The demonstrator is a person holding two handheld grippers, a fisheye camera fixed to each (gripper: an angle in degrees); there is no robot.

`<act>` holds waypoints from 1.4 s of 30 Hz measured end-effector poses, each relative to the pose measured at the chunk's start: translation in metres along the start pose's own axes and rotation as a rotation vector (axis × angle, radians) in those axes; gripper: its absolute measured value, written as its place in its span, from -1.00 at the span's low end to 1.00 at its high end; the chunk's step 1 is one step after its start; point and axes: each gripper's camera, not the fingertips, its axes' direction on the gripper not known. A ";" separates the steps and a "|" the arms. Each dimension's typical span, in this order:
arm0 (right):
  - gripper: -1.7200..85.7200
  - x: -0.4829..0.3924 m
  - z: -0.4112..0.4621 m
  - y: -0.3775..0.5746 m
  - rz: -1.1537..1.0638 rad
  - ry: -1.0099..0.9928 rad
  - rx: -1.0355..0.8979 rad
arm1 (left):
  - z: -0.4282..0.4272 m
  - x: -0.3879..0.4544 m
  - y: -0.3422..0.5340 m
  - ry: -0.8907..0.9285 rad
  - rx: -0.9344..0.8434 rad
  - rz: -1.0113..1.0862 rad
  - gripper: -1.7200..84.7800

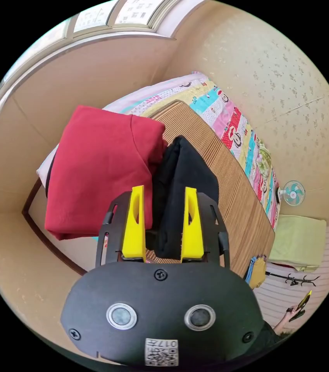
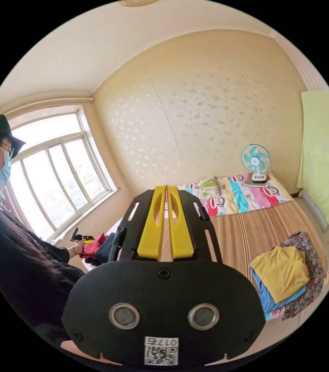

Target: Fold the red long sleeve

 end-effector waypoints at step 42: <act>-0.51 -0.147 0.202 0.180 -0.241 -0.710 -0.100 | -0.196 0.393 0.453 2.562 -0.268 1.193 -0.90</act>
